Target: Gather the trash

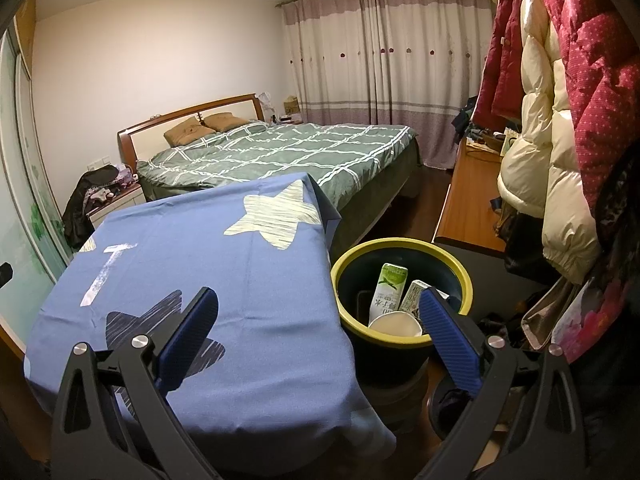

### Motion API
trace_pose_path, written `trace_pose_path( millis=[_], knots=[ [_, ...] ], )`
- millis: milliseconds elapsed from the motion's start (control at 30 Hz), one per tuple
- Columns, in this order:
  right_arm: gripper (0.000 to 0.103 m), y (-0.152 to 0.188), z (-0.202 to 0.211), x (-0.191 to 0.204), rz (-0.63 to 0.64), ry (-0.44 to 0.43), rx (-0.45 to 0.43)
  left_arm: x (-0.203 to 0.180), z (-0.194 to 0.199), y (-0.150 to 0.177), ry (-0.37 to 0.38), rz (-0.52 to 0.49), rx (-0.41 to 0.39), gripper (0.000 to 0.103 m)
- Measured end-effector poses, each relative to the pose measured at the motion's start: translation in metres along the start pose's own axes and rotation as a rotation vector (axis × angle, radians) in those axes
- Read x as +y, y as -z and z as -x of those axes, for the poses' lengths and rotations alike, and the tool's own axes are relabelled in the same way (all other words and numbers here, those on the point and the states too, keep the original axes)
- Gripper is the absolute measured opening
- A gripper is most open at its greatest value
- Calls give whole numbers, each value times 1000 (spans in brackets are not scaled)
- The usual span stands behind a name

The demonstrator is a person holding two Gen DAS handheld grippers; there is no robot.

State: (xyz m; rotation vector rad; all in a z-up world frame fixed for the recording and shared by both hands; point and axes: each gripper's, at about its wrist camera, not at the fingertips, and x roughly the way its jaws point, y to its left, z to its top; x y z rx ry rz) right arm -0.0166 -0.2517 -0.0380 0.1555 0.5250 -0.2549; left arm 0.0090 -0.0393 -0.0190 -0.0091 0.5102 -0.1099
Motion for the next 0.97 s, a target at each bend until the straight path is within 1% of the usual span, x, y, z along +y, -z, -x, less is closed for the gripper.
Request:
trace_pose_path(
  millis=[167, 367, 500, 600, 767, 833, 900, 967],
  knots=[
    [96, 2, -2, 1, -1, -2, 5, -2, 0, -3, 8, -4, -4, 98],
    [96, 3, -8, 1, -2, -10, 18, -3, -6, -4, 47, 7, 21, 98],
    [96, 3, -10, 0, -5, -11, 23, -5, -10, -3, 63, -1, 18, 98],
    [96, 3, -12, 0, -8, -15, 29, -8, -17, -3, 75, -5, 48, 98],
    [96, 2, -17, -1, -13, -19, 40, -7, -30, -4, 83, 5, 75, 98],
    [96, -2, -23, 3, 9, -11, 42, -3, -41, -9, 72, 10, 80, 98],
    [96, -9, -35, 12, 49, -16, 57, 2, -61, -16, 24, -1, 91, 98],
    [96, -22, -55, 27, 88, -52, 79, 7, -89, -25, -13, -21, 101, 98]
  ],
)
